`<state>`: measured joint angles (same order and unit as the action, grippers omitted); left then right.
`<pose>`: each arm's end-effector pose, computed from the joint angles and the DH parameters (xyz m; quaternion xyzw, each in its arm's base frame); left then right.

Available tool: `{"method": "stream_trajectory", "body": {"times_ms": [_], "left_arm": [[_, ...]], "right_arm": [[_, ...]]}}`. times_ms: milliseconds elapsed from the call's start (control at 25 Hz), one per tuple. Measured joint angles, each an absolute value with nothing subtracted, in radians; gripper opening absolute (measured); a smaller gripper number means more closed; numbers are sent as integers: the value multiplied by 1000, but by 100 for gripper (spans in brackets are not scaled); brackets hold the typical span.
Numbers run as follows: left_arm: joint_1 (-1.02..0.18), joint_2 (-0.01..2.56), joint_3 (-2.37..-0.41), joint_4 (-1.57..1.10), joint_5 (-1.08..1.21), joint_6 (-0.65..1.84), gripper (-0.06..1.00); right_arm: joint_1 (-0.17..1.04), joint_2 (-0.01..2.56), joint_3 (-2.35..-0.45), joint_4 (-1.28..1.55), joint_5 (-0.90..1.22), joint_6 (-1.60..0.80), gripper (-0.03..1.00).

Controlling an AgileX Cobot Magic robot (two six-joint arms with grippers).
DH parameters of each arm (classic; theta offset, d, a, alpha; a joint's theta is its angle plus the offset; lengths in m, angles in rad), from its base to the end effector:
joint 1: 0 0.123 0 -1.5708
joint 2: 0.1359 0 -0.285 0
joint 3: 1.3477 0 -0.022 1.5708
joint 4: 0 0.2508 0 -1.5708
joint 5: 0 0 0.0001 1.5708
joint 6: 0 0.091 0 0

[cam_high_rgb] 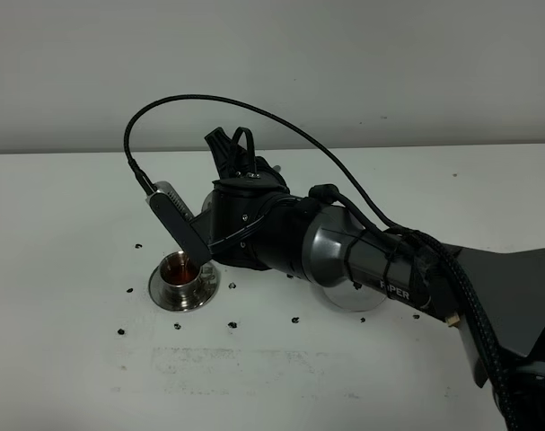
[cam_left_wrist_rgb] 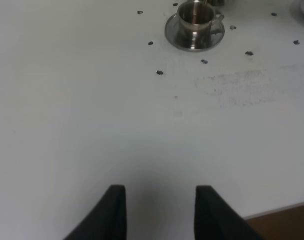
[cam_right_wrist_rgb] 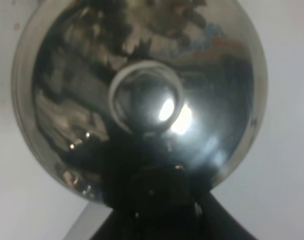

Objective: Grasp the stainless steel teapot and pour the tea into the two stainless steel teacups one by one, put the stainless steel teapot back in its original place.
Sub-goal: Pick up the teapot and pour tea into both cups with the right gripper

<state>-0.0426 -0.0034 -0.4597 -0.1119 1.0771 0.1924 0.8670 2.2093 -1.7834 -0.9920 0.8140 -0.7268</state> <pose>-0.0023 -0.0089 0.2651 0.1030 0.8593 -0.0185 0.5006 0.3593 0.3377 0.2092 -0.7885 0.4241 -0.3925 0.2105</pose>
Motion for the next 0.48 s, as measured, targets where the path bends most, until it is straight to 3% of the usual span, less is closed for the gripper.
{"method": "stream_trajectory", "body": {"times_ms": [480], "left_arm": [[-43, -3, -460, -112, 1077, 192, 31]], "right_arm": [[867, 2209, -1783, -1011, 812, -734, 20]]}}
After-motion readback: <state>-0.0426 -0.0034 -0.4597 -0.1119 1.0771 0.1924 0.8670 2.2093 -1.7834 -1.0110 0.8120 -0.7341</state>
